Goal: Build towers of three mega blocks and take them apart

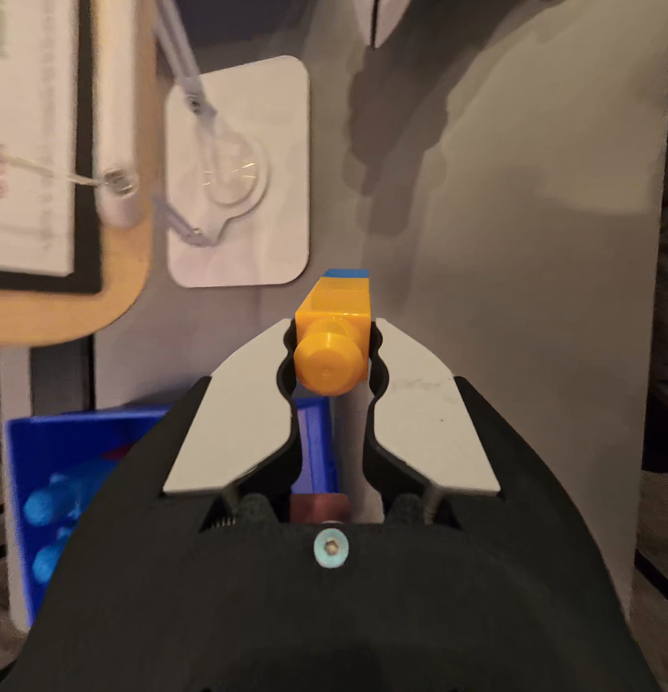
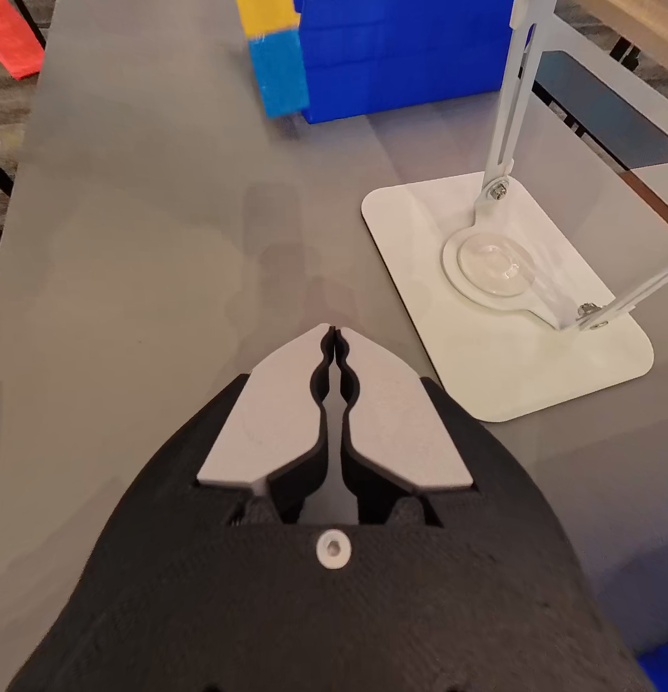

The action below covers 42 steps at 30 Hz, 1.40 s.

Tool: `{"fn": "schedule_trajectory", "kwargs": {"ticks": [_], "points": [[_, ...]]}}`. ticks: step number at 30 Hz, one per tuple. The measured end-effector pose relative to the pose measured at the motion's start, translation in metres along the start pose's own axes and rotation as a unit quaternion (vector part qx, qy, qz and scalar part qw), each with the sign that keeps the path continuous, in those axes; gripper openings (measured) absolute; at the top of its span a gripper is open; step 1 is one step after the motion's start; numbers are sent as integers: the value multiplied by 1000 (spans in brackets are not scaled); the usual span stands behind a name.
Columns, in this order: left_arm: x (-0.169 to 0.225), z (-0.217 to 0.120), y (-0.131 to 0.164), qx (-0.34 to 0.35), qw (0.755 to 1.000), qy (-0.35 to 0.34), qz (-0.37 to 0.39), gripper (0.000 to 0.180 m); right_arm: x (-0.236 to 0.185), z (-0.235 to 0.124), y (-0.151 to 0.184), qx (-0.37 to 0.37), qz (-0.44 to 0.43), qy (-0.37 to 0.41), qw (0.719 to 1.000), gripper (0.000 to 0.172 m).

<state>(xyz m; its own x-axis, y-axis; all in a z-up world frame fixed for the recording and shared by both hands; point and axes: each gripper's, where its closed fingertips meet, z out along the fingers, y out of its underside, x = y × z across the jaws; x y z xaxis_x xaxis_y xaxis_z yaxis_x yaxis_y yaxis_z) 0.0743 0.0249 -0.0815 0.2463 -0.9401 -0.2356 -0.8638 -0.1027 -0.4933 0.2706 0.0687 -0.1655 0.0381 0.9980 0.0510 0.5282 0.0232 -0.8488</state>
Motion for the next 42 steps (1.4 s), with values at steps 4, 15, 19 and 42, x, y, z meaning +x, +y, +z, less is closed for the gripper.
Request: {"fn": "schedule_trajectory", "kwargs": {"ticks": [4,15,19,42], "points": [[17,46,-12,-44,998,38,16,36,0,1,3,0,4,-6,1000,0],[27,83,-41,-87,992,82,48,36,-4,2,3,-2,-3,-17,1000,0],[32,88,-52,-105,989,94,53,36,-5,2,2,-2,-5,-17,1000,0],[54,142,-16,74,987,92,-105,74,-8,-1,-2,11,-8,-20,1000,0]]}}
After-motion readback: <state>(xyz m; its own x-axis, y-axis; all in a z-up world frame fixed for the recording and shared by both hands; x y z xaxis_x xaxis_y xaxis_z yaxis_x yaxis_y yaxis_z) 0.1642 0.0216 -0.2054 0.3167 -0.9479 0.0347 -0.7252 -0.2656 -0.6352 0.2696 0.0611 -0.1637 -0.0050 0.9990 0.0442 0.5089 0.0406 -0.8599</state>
